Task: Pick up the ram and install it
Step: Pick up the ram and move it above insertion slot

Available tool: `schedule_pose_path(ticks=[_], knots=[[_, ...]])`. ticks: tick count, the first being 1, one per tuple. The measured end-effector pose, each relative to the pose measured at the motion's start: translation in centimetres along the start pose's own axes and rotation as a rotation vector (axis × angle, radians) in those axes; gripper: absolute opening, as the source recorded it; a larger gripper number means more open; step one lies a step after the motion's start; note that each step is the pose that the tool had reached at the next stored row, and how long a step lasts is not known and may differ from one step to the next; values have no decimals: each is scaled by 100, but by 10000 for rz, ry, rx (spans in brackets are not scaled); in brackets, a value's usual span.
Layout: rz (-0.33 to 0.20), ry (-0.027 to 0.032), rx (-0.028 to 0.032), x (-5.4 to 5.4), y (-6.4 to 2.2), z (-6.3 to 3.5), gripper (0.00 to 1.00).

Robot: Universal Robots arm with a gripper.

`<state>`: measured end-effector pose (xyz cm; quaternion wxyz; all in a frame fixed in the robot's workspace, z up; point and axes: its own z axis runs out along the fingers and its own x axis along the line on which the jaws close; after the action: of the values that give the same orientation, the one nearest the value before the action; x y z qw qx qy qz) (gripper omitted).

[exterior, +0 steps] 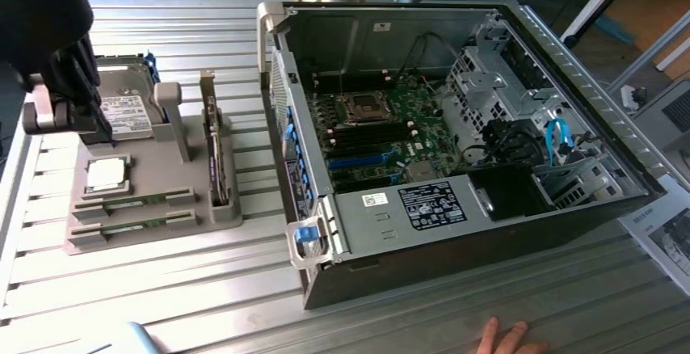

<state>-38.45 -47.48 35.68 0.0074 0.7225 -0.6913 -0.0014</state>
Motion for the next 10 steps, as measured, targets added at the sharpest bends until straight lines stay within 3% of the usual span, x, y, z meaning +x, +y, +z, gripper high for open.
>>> schedule_pose_path(ticks=[10], knots=[[15,2,34,96,1,246,11]])
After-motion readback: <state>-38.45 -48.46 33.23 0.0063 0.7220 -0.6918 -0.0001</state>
